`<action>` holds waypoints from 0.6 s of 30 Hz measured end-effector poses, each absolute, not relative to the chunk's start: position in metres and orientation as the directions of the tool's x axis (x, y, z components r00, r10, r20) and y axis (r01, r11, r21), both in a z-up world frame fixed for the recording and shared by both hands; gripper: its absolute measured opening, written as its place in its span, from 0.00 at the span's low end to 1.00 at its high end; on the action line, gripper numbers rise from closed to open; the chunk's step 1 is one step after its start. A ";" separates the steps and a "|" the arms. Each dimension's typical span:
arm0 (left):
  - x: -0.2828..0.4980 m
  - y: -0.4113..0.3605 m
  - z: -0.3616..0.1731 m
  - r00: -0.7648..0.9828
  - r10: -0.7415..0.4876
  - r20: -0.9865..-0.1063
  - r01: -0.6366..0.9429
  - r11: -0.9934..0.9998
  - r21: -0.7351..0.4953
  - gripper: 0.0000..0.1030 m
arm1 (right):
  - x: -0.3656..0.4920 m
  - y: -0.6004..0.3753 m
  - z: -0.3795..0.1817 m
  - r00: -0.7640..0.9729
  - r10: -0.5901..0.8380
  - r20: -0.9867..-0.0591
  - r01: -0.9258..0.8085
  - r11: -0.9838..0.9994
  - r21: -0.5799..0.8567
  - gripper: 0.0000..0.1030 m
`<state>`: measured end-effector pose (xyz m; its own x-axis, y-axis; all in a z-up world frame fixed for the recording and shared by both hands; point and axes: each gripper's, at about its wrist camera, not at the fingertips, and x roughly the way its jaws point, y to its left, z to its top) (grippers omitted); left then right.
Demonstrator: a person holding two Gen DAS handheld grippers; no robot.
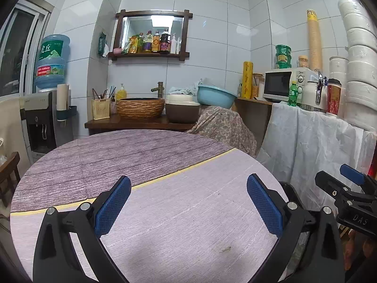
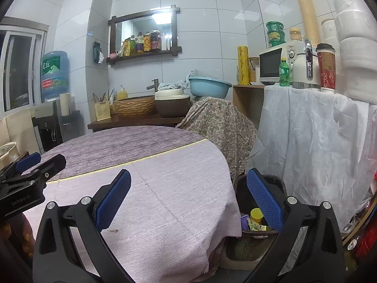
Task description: Collect trash
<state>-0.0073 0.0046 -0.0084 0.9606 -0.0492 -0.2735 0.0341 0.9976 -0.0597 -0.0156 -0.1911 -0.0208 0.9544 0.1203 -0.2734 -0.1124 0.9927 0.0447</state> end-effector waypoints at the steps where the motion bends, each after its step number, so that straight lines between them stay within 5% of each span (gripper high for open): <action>1: -0.007 0.005 -0.008 0.961 -0.048 -0.273 0.033 0.998 -0.059 0.95 | -0.016 -0.191 -0.021 0.954 0.120 -0.273 -0.112 0.993 0.044 0.94; 18: -0.007 0.021 -0.004 0.960 -0.032 -0.276 0.012 0.997 -0.072 0.95 | -0.019 -0.191 -0.019 0.956 0.139 -0.259 -0.134 0.990 0.036 0.94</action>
